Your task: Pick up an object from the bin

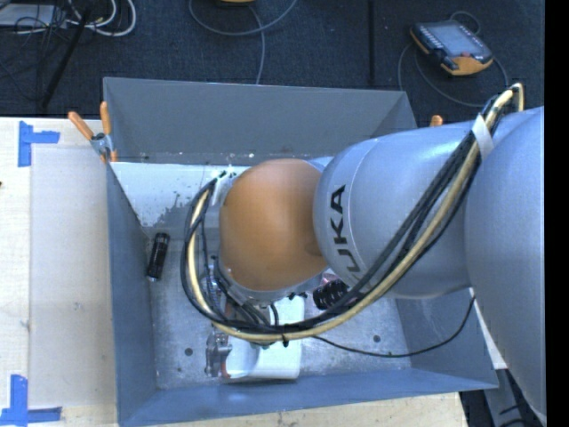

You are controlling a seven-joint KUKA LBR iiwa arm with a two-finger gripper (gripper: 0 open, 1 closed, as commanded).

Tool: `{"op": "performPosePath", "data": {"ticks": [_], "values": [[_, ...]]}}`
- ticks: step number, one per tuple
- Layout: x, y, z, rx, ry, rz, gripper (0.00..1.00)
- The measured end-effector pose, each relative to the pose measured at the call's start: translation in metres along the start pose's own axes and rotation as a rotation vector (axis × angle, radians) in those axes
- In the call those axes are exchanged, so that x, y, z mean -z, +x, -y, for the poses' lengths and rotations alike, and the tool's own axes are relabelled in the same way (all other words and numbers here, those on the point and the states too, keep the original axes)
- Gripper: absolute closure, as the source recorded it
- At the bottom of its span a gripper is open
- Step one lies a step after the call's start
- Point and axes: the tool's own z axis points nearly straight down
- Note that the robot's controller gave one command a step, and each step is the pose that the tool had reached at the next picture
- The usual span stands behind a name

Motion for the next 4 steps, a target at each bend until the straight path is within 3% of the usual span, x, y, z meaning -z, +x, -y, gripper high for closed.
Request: {"op": "performPosePath", "data": {"ticks": [1, 2, 3, 4], "values": [[0.004, -0.002, 0.001, -0.005, -0.002, 0.007, 0.00], [-0.041, -0.037, 0.018, 0.121, -0.002, 0.012, 0.00], [-0.031, -0.105, 0.068, 0.229, -0.002, 0.009, 0.00], [-0.034, -0.112, 0.074, 0.356, -0.001, 0.011, 0.00]]}}
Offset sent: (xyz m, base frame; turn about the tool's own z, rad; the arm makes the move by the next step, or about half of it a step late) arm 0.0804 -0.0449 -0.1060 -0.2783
